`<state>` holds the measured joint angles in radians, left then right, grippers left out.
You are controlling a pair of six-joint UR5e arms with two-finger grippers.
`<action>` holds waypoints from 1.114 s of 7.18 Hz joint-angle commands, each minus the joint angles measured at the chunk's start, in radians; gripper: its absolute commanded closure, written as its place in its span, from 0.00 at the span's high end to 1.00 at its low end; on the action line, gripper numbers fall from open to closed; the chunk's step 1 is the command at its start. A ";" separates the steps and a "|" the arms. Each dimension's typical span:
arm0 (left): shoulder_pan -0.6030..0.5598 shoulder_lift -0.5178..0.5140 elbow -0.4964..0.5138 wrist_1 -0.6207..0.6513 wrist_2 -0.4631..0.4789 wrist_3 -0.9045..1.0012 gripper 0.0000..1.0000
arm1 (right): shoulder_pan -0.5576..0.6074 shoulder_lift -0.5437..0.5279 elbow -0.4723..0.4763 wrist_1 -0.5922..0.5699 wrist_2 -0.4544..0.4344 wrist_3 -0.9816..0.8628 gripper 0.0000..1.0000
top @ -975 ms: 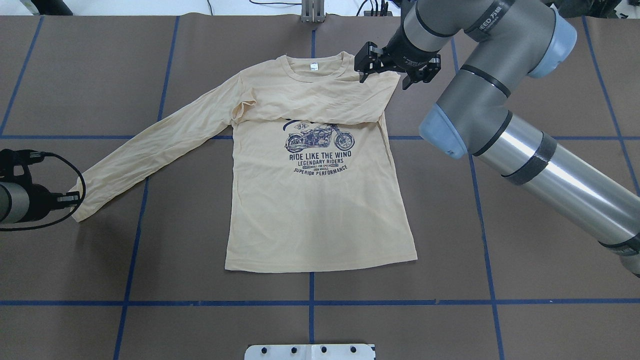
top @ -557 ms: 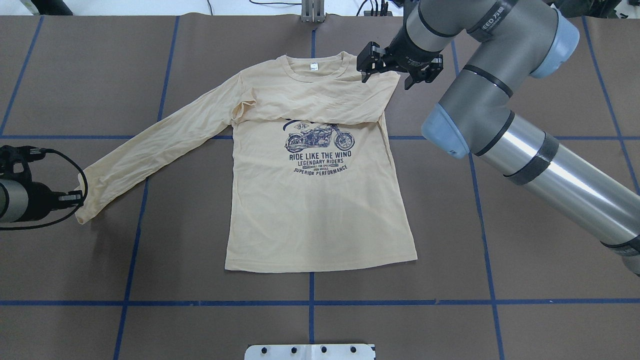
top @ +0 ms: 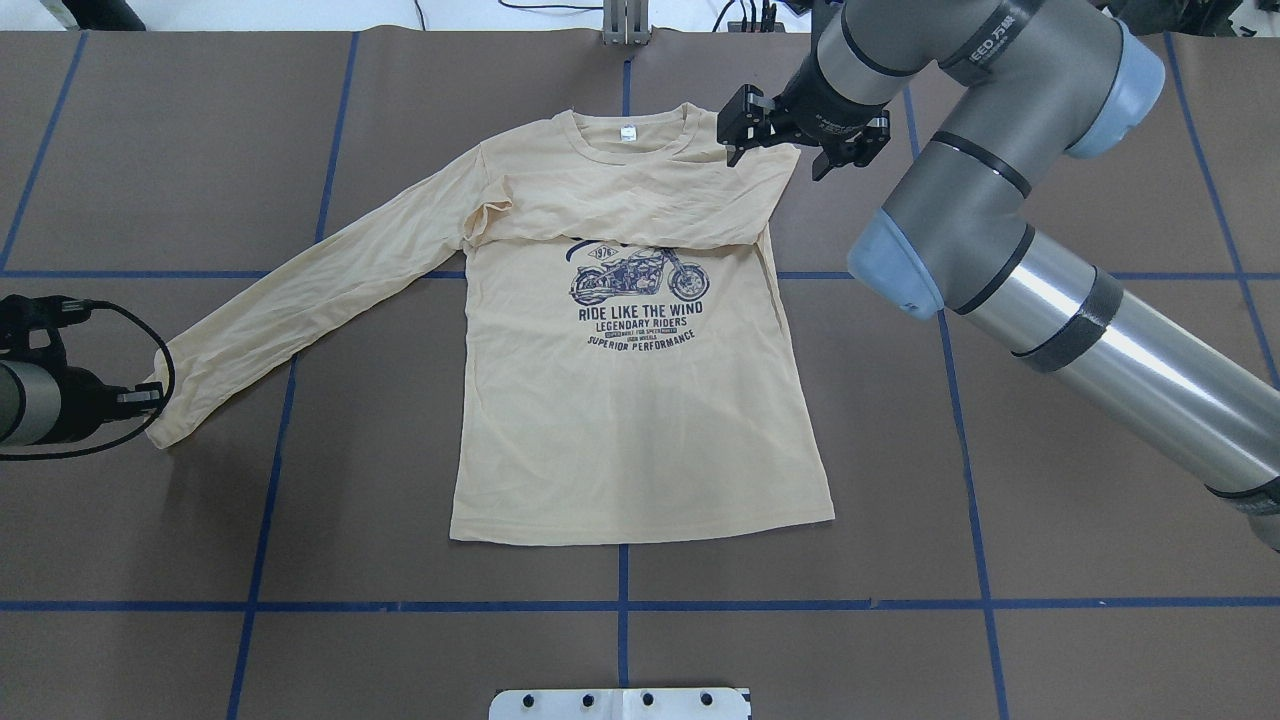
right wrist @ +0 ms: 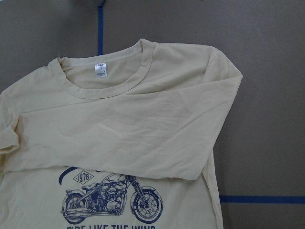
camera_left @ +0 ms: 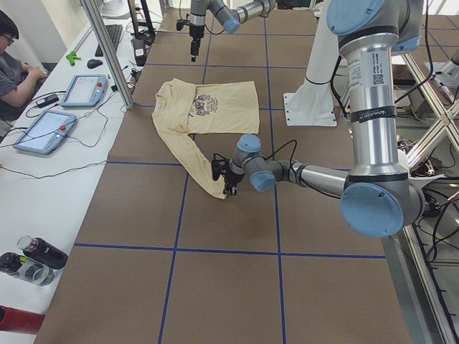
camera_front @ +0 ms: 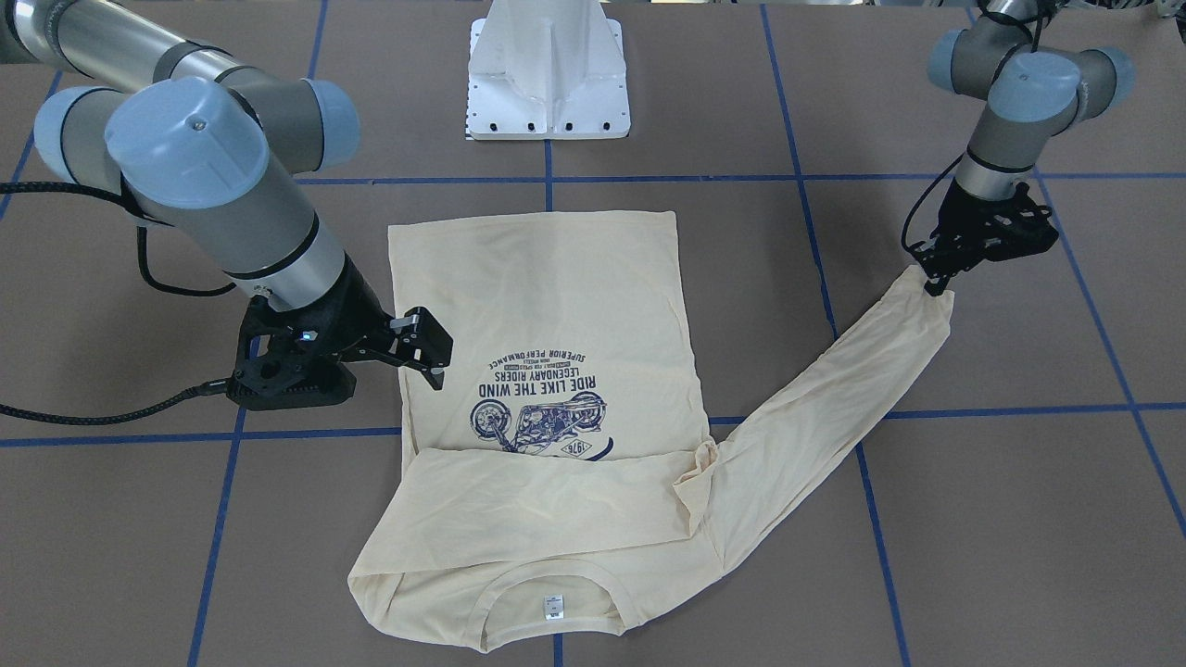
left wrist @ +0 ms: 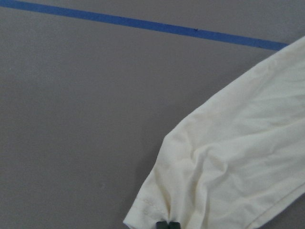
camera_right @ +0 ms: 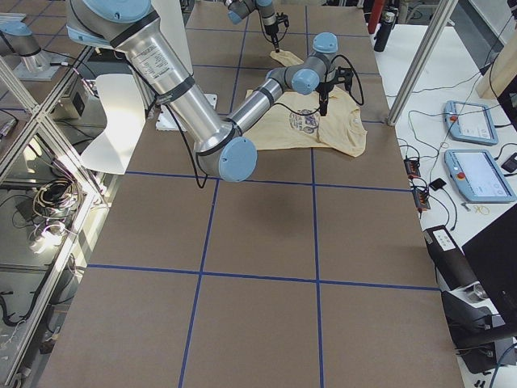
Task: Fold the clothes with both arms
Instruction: 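Lower the left gripper onto the far sleeve cuff and grasp it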
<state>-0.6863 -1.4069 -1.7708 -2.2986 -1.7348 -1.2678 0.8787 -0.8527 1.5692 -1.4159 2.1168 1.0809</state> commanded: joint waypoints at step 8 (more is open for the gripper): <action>0.011 -0.015 0.005 0.033 0.011 -0.004 0.99 | 0.000 -0.006 0.008 -0.001 -0.001 0.001 1.00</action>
<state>-0.6771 -1.4216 -1.7650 -2.2771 -1.7254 -1.2717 0.8777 -0.8587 1.5771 -1.4168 2.1154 1.0815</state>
